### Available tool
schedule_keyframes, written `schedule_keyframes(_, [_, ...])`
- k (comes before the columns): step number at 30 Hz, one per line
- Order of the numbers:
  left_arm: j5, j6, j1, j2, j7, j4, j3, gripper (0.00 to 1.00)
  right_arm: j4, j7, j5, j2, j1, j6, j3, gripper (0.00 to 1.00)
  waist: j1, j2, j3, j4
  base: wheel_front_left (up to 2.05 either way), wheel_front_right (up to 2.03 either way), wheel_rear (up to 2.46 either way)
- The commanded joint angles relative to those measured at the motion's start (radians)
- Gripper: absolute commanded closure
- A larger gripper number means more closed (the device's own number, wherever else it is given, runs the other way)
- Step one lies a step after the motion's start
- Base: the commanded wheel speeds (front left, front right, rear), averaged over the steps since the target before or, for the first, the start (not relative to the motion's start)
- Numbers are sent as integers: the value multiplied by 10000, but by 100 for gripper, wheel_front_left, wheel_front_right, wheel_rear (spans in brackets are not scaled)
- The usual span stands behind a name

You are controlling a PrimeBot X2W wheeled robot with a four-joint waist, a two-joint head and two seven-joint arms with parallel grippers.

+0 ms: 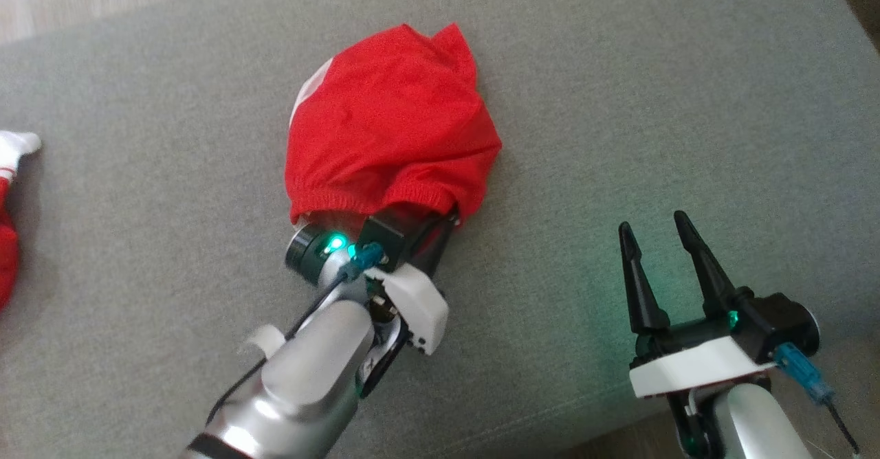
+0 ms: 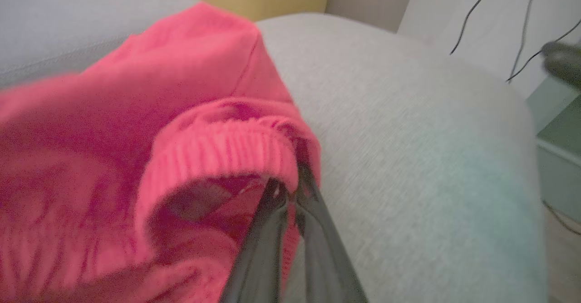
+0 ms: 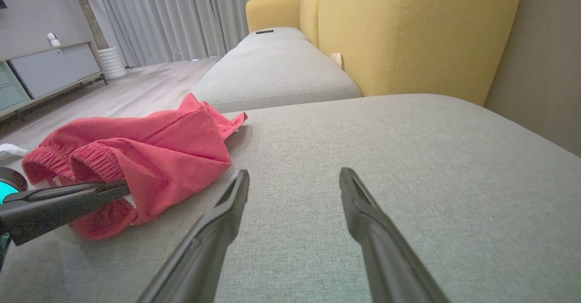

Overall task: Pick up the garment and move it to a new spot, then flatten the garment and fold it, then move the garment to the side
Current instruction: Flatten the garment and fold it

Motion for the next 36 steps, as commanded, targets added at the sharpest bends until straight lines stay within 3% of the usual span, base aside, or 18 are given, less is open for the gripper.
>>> schedule_keyframes(1, [-312, -270, -679, 26, -51, -451, 146, 100, -246, -26, 121, -43, -75, 65, 167, 0, 0, 0, -273, -33, 0, 0, 0])
schedule_keyframes(7, [-1190, -1225, -2961, 26, 428, -693, -48, 100, -120, -26, 326, -43, 196, 65, 390, 0, 0, 0, -1205, -204, 0, 0, 0])
schedule_keyframes(16, [-2637, -1597, -5081, 520, 1574, -1101, 644, 100, -95, -26, 324, -43, 521, 65, 408, 0, 0, 0, -1879, -75, 0, 0, 0])
schedule_keyframes(22, [-4786, -1625, -2740, 1424, 3155, -1758, 96, 100, -155, -26, 214, -43, 751, 65, 247, 0, 0, 0, -1985, 455, 0, 0, 0])
schedule_keyframes(25, [-5369, -1627, -1007, 2020, 3319, -1957, -250, 100, -169, -26, 132, -43, 812, 65, 153, 0, 0, 0, -1918, 766, 0, 0, 0])
schedule_keyframes(30, [-5059, -1463, 1001, 2815, 2399, -2163, -679, 100, -211, -26, -72, -43, 881, 65, -3, 0, 0, 0, -1830, 1300, 0, 0, 0])
schedule_keyframes(36, [-4318, -1321, 1881, 3352, 1352, -2482, -1068, 100, -203, -26, -378, -43, 995, 65, -236, 0, 0, 0, -1805, 2080, 0, 0, 0])
